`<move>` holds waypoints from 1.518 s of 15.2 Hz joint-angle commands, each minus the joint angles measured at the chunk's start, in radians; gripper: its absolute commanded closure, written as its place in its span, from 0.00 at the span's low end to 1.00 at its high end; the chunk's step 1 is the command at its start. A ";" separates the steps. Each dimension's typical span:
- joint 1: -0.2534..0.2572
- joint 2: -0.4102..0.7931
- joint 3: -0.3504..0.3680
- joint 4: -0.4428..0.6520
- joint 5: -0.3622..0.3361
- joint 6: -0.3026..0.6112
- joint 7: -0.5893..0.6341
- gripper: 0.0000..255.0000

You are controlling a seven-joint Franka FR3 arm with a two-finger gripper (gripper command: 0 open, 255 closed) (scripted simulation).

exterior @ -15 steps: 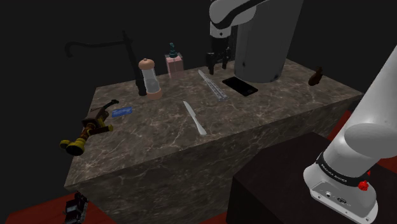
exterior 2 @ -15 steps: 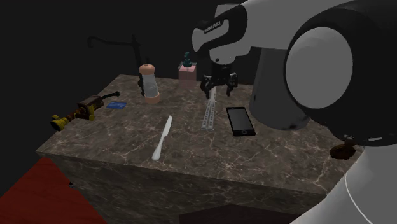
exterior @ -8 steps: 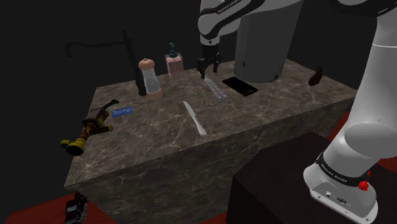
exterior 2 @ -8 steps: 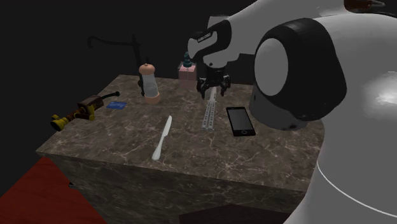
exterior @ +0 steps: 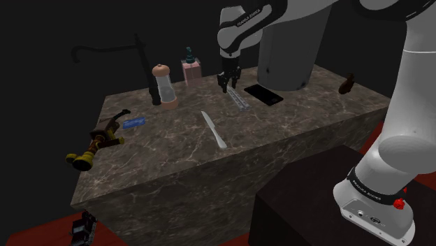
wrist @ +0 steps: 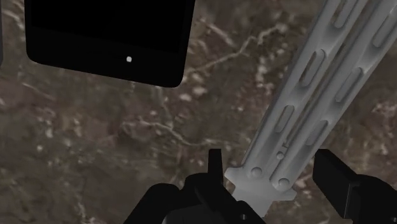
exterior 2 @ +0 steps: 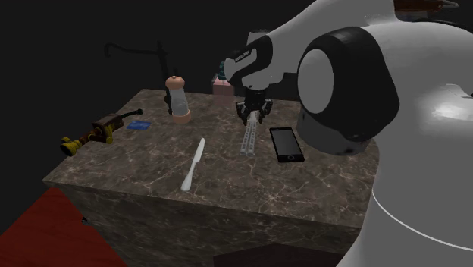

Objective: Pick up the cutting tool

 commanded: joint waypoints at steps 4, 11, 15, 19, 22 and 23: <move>0.000 0.002 0.000 0.000 0.000 0.002 0.000 1.00; 0.000 -0.010 0.000 0.012 0.000 -0.022 0.000 1.00; 0.000 -0.029 0.000 0.041 0.001 -0.070 0.001 1.00; 0.000 -0.046 0.000 0.073 0.001 -0.118 0.001 1.00; -0.001 -0.056 0.000 0.100 0.001 -0.155 0.002 1.00; -0.001 -0.059 0.000 0.109 0.001 -0.168 0.002 1.00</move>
